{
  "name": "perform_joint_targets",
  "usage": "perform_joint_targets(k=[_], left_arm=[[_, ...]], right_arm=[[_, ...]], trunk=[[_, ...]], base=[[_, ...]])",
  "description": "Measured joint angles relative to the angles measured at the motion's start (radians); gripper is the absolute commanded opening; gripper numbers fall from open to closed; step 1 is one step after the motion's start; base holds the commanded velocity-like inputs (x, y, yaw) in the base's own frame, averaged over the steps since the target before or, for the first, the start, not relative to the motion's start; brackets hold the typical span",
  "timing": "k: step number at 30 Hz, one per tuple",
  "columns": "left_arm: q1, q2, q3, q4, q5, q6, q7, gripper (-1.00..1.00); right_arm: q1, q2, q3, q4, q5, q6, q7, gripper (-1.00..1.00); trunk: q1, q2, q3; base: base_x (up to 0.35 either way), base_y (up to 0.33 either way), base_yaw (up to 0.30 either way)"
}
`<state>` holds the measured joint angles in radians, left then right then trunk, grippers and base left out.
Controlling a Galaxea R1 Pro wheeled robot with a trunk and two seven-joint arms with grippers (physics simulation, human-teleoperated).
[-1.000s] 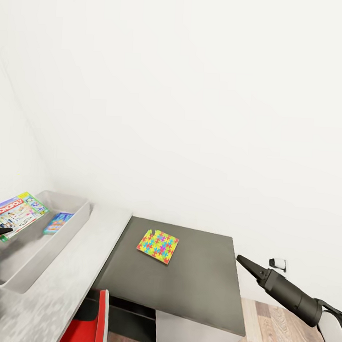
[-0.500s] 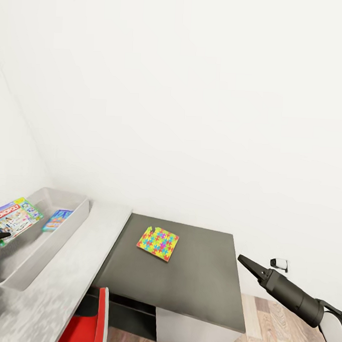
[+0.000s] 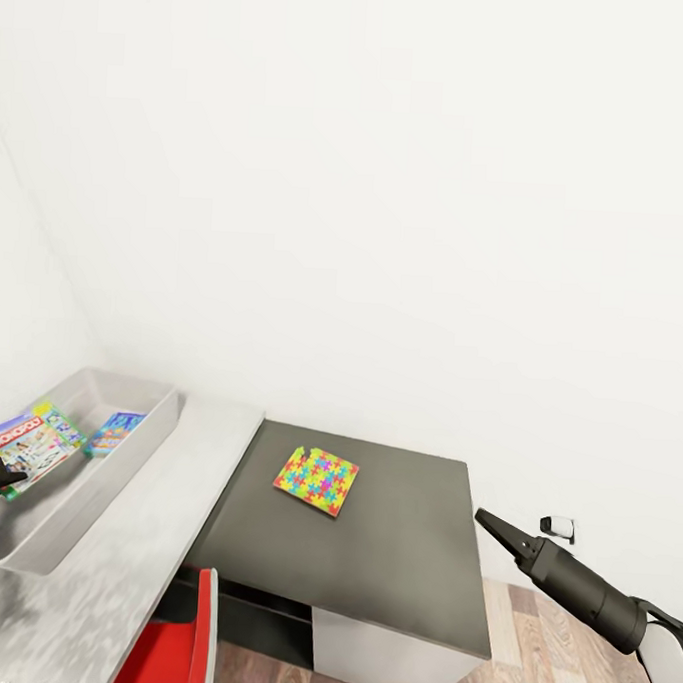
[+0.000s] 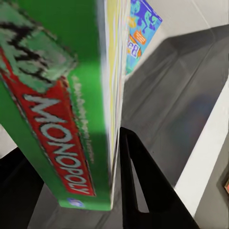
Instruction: Put all the toys in the child's room - the three board games (two on the bed and one on the table), the two jigsaw puzzles on the table, and the tennis ball on the table - inside the toy box on the table in the child's room.
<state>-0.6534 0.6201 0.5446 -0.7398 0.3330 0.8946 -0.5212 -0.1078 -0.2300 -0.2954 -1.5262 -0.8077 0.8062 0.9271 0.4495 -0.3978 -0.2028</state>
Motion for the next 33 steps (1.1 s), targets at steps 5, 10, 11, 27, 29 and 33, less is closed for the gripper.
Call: perform_joint_targets(k=[5, 10, 11, 27, 29, 33], left_arm=[[0.000, -0.001, 0.000, 0.010, 0.005, -0.006, 0.014, -1.00], [0.000, 0.000, 0.000, 0.011, 0.007, -0.007, 0.016, -1.00], [-0.001, 0.000, 0.000, 0.011, 0.007, -0.007, 0.016, -1.00], [-0.089, -0.048, 0.000, 0.010, 0.003, -0.050, 0.070, -1.00], [-0.090, -0.051, 0.000, 0.010, 0.001, -0.055, 0.070, -1.00], [-0.091, -0.061, -0.001, 0.009, -0.003, -0.062, 0.071, -1.00]], right_arm=[[0.000, 0.001, 0.000, 0.000, 0.000, 0.000, 0.000, 1.00], [0.000, 0.002, 0.003, 0.000, 0.002, 0.000, 0.000, 1.00], [0.000, 0.002, 0.003, 0.000, 0.002, 0.000, 0.000, 1.00], [0.000, 0.003, 0.001, 0.000, 0.001, -0.001, 0.001, 1.00], [0.000, 0.003, 0.001, 0.000, 0.001, -0.001, 0.002, 1.00], [0.000, 0.003, 0.002, 0.000, 0.000, -0.001, 0.002, 1.00]], trunk=[[0.000, 0.000, -0.008], [0.000, 0.000, -0.016], [0.000, 0.000, -0.018], [0.000, 0.000, -0.034], [0.000, 0.000, -0.034], [0.000, 0.000, -0.034]], base=[[0.000, 0.000, 0.093], [0.000, 0.000, 0.121], [0.000, 0.000, 0.127], [0.000, 0.000, 0.066], [0.000, 0.000, -0.037], [0.000, 0.000, -0.011]])
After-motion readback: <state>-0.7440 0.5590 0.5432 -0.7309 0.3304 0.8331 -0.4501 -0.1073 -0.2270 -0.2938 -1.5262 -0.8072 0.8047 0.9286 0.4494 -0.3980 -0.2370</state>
